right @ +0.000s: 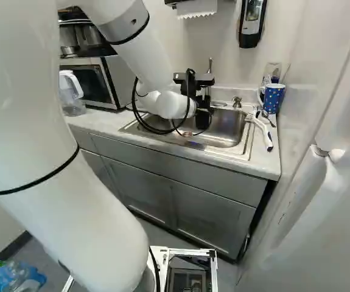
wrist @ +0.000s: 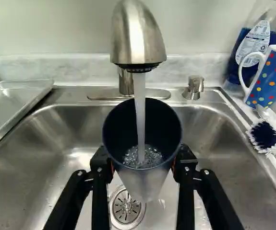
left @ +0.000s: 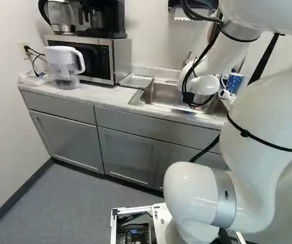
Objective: Rinse the cup and place it in the tray
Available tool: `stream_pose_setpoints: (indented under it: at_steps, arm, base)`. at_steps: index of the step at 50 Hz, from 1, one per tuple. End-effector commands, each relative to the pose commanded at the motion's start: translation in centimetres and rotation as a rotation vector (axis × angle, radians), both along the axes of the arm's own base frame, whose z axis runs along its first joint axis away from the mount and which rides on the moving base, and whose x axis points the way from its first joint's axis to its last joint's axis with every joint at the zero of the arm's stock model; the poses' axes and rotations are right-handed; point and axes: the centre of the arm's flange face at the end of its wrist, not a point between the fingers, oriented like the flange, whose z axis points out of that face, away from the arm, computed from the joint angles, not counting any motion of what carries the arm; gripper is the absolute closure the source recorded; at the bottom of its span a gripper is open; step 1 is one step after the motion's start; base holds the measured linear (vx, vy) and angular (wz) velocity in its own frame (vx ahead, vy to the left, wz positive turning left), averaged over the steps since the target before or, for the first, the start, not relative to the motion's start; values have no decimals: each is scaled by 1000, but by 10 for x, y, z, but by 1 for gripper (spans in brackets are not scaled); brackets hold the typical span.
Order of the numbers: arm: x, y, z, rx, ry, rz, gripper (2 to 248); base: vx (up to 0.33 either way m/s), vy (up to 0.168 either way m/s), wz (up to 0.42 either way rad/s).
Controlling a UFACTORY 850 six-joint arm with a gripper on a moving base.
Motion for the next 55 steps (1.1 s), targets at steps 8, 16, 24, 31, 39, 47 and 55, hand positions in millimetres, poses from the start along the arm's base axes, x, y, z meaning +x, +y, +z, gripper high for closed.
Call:
stream_pose_setpoints:
  at_steps: [8, 16, 24, 31, 39, 47, 55]
  arm:
    - [0, 0, 0, 0, 0, 0, 124]
    - [0, 0, 0, 0, 0, 0, 124]
    - [0, 0, 0, 0, 0, 0, 124]
    - [0, 0, 0, 0, 0, 0, 124]
    - [0, 0, 0, 0, 0, 0, 124]
    - [0, 0, 0, 0, 0, 0, 124]
    - [0, 0, 0, 0, 0, 0, 124]
  base:
    - [0, 0, 0]
    - [0, 0, 0]
    - [0, 0, 0]
    - [0, 0, 0]
    - [0, 0, 0]
    - [0, 0, 0]
    - [0, 0, 0]
